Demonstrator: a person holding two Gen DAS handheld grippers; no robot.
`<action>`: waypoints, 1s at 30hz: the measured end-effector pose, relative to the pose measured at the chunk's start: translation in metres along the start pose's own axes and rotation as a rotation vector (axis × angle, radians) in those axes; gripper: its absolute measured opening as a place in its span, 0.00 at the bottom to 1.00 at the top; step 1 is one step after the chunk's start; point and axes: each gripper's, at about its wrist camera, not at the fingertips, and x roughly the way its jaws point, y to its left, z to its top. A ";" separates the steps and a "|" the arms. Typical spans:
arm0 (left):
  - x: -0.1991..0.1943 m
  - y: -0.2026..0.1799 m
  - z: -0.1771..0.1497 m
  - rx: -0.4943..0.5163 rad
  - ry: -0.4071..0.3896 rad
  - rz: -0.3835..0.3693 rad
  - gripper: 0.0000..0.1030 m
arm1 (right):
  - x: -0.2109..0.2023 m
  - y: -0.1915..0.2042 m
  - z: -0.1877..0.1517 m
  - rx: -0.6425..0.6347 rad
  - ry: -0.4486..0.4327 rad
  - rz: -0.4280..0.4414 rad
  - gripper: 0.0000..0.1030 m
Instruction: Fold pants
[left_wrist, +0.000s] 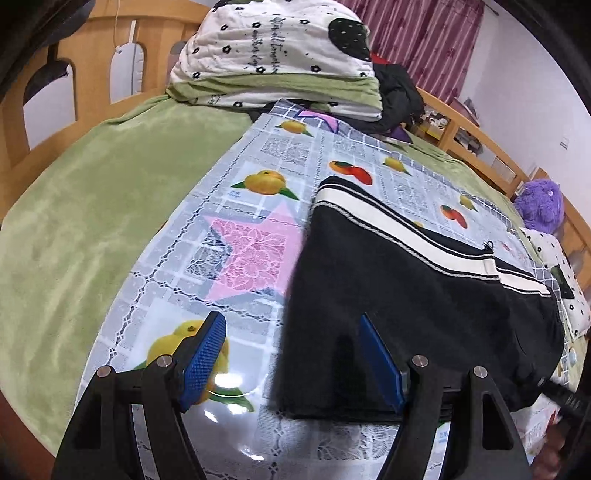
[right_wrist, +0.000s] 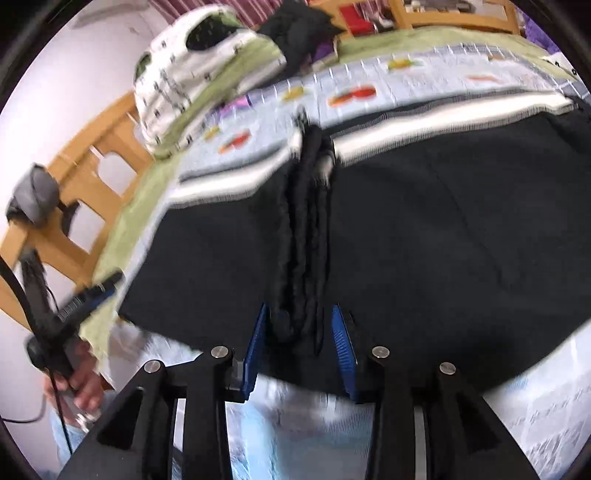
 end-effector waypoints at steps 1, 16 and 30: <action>0.002 0.002 0.001 -0.009 0.007 -0.002 0.70 | 0.000 -0.001 0.007 0.007 -0.023 0.002 0.44; 0.020 0.008 -0.003 -0.042 0.091 -0.063 0.70 | 0.075 -0.002 0.118 0.007 -0.027 0.008 0.15; 0.014 0.003 -0.026 -0.051 0.155 -0.196 0.69 | 0.027 -0.004 0.081 -0.203 0.020 -0.287 0.46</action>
